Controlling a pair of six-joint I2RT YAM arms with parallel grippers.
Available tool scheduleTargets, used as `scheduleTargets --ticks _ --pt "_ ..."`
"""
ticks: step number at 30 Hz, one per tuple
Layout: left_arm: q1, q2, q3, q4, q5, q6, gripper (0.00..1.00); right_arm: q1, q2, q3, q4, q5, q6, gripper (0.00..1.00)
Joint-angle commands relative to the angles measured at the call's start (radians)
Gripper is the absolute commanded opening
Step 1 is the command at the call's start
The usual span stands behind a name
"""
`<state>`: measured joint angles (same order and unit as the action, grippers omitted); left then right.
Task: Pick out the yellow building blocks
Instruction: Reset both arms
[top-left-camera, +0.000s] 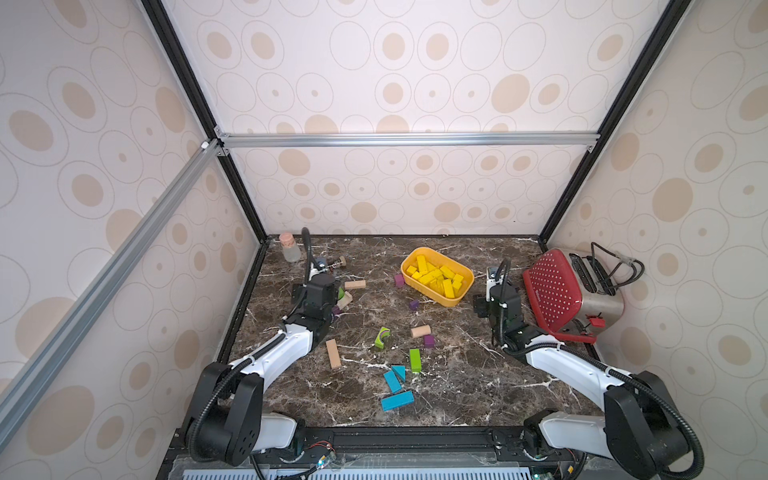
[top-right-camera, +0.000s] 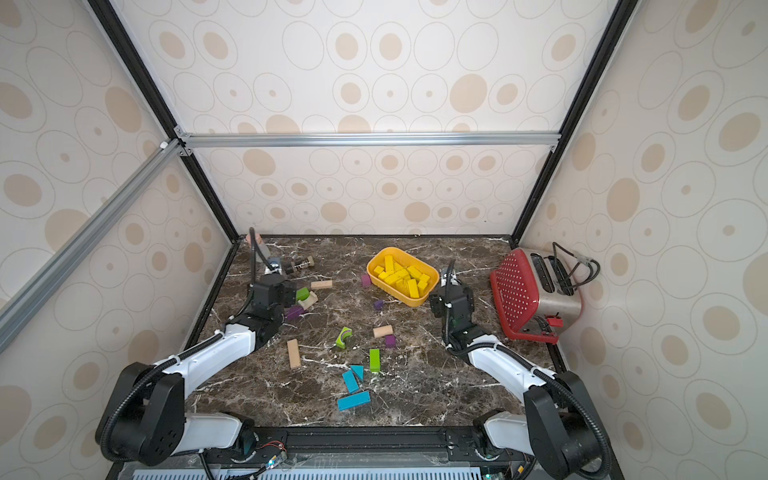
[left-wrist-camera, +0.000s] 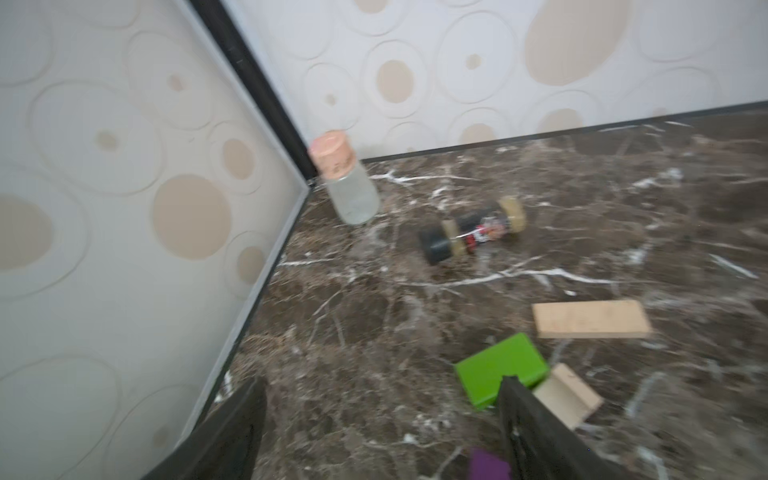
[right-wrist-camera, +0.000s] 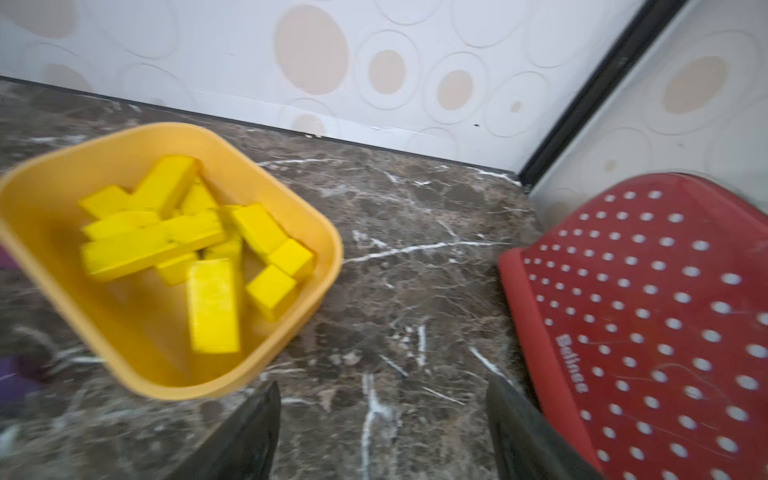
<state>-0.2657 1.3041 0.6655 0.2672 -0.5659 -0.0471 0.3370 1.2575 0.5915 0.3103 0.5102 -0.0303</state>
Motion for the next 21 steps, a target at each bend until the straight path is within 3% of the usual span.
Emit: scheduleTargets --ticks 1,5,8,10,12,14,15,18,21 --pt "0.033 -0.083 -0.078 0.111 -0.074 0.012 0.87 -0.084 -0.007 -0.047 0.087 0.041 -0.043 0.79" --pt "0.107 -0.109 -0.200 0.213 -0.068 0.004 0.89 -0.175 0.033 -0.146 0.280 -0.073 -0.031 0.80" --pt "0.191 -0.048 -0.237 0.245 -0.011 -0.073 0.89 -0.241 0.087 -0.145 0.265 -0.175 0.048 0.80" --pt "0.233 0.002 -0.255 0.322 0.052 -0.075 0.89 -0.248 0.146 -0.168 0.371 -0.183 0.031 0.80" --pt "0.256 0.009 -0.234 0.287 0.098 -0.075 0.88 -0.255 0.138 -0.128 0.268 -0.303 0.013 0.79" --pt "0.264 0.020 -0.264 0.372 0.141 -0.062 0.89 -0.260 0.151 -0.153 0.343 -0.403 -0.006 0.78" --pt "0.265 0.015 -0.265 0.368 0.172 -0.053 0.89 -0.264 0.170 -0.212 0.474 -0.466 -0.023 0.78" --pt "0.265 0.028 -0.252 0.364 0.250 -0.024 0.88 -0.275 0.250 -0.299 0.726 -0.482 -0.019 0.79" --pt "0.265 0.046 -0.246 0.386 0.294 -0.031 0.89 -0.283 0.243 -0.279 0.648 -0.476 -0.006 0.80"
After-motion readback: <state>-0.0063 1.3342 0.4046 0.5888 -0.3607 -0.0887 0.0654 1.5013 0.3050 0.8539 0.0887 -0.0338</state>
